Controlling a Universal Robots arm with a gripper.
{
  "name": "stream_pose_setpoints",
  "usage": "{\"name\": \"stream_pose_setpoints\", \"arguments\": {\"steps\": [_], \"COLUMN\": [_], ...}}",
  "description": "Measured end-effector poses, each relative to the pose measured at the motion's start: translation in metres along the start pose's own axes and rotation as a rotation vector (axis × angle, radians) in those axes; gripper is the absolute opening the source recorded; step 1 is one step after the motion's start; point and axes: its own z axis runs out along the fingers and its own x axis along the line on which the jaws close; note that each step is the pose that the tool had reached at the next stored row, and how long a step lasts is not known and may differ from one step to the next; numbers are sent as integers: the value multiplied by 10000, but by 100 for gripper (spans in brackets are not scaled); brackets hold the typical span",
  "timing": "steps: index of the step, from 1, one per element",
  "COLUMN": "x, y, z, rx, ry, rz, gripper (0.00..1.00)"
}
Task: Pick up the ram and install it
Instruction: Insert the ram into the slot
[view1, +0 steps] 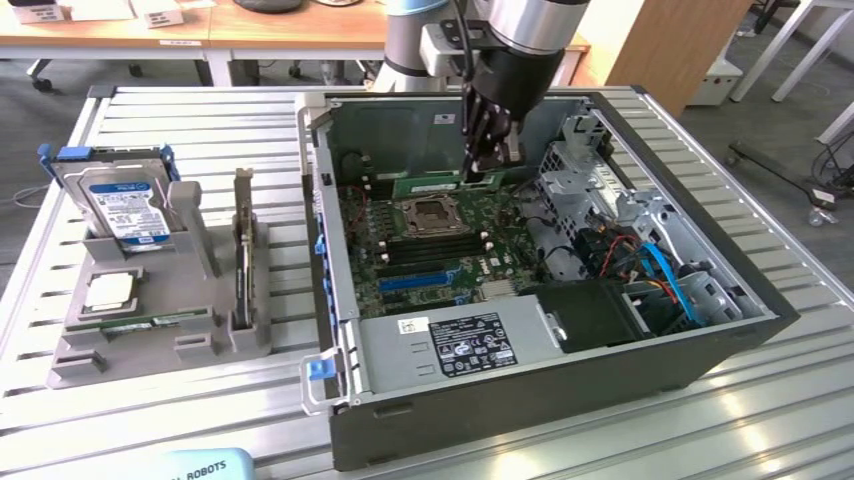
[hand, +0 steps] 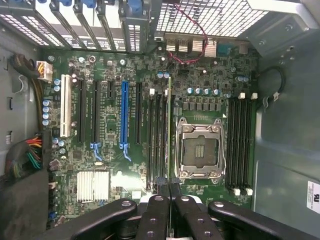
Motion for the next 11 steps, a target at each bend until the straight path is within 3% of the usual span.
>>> {"name": "stream_pose_setpoints", "arguments": {"steps": [11], "x": [10], "y": [-4], "z": [106], "rx": [0], "ry": [-2], "rz": [0], "gripper": [12]}}
